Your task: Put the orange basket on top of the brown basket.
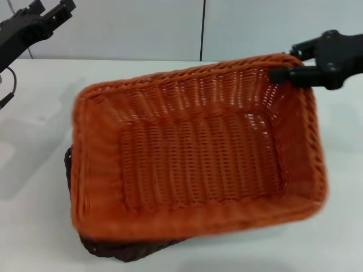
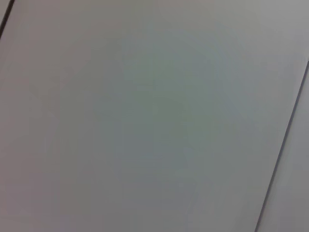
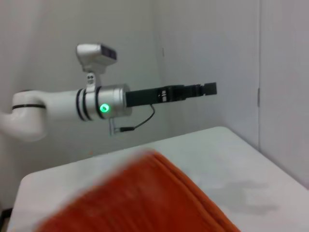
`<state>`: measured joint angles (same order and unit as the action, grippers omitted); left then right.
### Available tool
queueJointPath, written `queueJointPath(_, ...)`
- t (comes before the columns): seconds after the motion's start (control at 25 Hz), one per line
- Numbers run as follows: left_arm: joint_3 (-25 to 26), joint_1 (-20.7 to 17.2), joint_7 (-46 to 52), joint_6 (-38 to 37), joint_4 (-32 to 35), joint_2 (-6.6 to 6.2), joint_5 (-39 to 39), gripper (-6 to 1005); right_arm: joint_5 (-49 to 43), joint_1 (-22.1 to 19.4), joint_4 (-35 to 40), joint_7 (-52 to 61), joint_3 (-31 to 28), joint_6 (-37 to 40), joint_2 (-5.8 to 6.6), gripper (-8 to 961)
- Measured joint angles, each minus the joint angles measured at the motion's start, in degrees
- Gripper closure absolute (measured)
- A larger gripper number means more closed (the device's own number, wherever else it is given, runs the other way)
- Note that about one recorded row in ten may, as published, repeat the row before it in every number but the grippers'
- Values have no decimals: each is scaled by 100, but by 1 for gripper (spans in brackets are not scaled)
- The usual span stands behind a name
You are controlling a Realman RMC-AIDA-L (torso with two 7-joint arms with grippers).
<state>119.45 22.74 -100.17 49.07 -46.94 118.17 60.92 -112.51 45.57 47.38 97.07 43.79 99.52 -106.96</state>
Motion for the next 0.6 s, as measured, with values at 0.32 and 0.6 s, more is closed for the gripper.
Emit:
queueJointPath(0.32, -1, 61, -54, 7, 118, 2, -7, 135, -9, 88, -87, -88, -14, -564, -238, 482)
queueJointPath(0.6, -1, 86, -163, 7, 191, 4, -25, 135, 418, -258, -132, -163, -332, -1479, -404, 336)
